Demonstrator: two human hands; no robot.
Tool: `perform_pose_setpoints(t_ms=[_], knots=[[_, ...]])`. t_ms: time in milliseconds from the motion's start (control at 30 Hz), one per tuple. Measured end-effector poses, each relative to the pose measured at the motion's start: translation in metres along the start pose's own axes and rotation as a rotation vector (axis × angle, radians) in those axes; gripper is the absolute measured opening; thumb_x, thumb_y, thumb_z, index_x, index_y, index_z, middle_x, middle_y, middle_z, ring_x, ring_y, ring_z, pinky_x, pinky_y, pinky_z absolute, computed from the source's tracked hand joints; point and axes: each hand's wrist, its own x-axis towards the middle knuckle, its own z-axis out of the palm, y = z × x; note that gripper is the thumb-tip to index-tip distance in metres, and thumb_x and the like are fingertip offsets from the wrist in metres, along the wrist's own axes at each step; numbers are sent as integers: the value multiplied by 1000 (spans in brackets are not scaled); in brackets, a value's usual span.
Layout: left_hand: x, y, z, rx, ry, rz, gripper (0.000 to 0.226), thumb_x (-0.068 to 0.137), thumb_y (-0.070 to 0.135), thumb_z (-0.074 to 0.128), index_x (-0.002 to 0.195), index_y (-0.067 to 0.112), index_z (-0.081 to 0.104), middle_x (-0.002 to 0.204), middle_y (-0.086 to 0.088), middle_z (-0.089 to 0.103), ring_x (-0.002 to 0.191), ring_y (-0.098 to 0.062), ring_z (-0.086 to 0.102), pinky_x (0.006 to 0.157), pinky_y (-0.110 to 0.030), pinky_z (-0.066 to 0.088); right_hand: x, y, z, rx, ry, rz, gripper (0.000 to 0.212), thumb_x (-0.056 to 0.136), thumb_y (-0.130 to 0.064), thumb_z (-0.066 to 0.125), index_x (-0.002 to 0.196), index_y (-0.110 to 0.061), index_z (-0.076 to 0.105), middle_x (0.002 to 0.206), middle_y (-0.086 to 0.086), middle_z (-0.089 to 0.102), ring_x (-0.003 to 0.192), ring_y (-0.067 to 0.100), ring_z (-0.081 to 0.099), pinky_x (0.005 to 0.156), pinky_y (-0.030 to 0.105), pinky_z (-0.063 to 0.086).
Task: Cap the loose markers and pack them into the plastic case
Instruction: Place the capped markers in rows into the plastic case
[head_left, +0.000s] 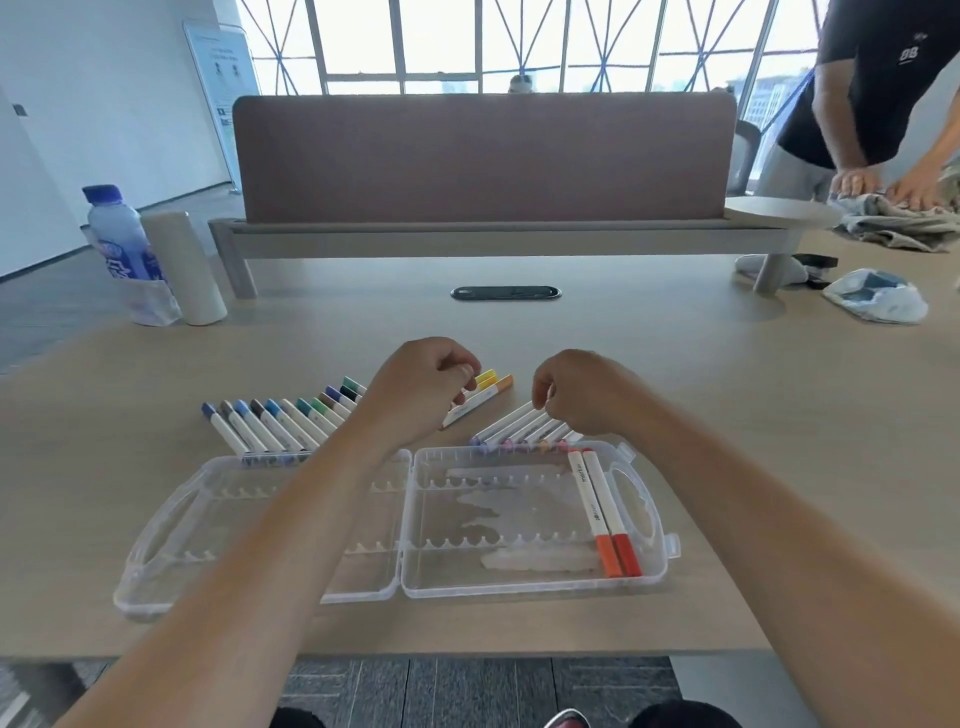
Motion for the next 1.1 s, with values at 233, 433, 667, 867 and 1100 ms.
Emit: perform_pose_setpoints(t_ms=[233,433,667,867,1100], knots=[[-2,3,12,-39,-34,6,19,97,18,51,100,22,70,91,5,73,75,-12,67,74,-31,55,-6,19,-7,-86,-85,30,34,88,-1,50,86,-28,71,94,-15,65,76,10,59,59,17,43],[-3,7,29,-69,-65,25,18,94,16,53,91,23,70,81,8,72,70,-10,65,75,-34,55,-10,27,0,-240,-107,-29,29,88,-26,70,63,-29,57,66,-12,53,66,13,57,47,10,34],[-10,11,38,-22,-102,61,20,96,18,52,90,28,69,85,9,72,76,-13,67,75,-33,54,-5,40,4,-217,-106,-14,23,86,-22,66,66,-26,56,87,-5,68,81,24,63,67,29,49],[-16,15,38,34,-83,57,18,95,20,53,89,31,67,85,12,70,79,-13,67,78,-32,53,-31,26,-27,-63,161,-21,30,93,-48,60,81,-21,57,79,-4,59,72,21,54,62,32,44],[-40,15,39,46,-109,52,18,93,21,61,111,22,67,96,12,65,90,-9,60,67,-6,40,-60,-3,-30,419,77,152,30,88,-23,69,77,4,73,68,18,68,53,20,54,54,25,43]])
